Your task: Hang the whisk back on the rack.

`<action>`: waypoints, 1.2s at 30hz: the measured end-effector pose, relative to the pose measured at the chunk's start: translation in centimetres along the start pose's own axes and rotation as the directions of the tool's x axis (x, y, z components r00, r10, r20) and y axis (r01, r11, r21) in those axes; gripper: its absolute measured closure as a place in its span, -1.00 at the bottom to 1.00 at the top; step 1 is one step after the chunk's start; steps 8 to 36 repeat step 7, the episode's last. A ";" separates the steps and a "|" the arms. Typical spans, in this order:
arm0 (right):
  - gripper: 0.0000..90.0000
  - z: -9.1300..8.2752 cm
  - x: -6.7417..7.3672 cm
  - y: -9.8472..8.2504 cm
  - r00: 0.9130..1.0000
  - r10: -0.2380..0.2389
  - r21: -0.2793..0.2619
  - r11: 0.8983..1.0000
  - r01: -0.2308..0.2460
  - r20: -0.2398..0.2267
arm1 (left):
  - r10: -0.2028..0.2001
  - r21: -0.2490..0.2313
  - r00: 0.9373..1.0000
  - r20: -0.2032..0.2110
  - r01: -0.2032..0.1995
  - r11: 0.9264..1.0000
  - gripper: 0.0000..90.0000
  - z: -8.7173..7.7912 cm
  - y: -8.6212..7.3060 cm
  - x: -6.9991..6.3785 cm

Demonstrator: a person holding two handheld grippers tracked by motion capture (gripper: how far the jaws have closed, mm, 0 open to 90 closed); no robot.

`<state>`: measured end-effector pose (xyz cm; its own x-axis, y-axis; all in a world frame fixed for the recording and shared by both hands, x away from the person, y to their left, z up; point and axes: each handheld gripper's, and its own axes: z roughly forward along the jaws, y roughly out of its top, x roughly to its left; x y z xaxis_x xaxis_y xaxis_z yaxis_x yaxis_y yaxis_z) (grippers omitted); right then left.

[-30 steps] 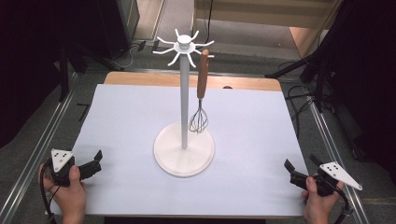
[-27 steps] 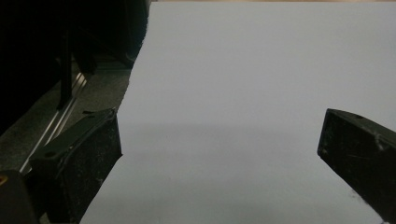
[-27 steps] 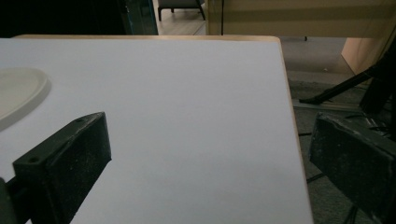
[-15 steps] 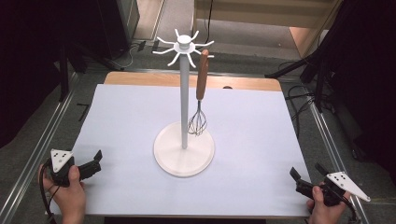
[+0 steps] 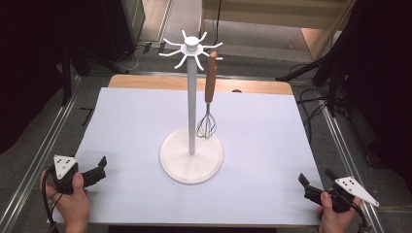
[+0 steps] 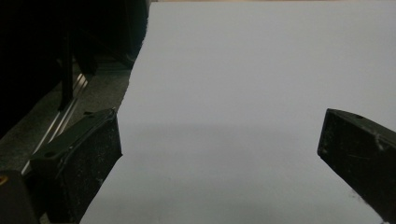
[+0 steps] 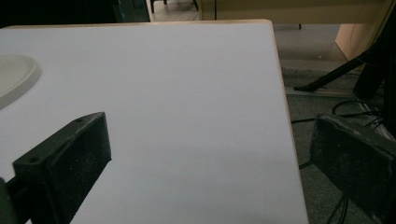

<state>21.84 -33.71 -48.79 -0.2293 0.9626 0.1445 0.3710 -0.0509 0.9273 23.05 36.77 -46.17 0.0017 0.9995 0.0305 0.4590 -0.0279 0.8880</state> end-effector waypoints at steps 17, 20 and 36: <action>-1.00 0.1 -0.1 0.1 1.000 0.003 0.007 1.000 -0.003 -0.016 | 0.012 -0.001 1.000 -0.008 -0.012 1.000 -1.00 0.0 0.0 -0.2; -1.00 0.1 -0.1 0.1 1.000 0.003 0.007 1.000 -0.003 -0.016 | 0.012 -0.001 1.000 -0.008 -0.012 1.000 -1.00 0.0 0.0 -0.2; -1.00 0.1 -0.1 0.1 1.000 0.003 0.007 1.000 -0.003 -0.016 | 0.012 -0.001 1.000 -0.008 -0.012 1.000 -1.00 0.0 0.0 -0.2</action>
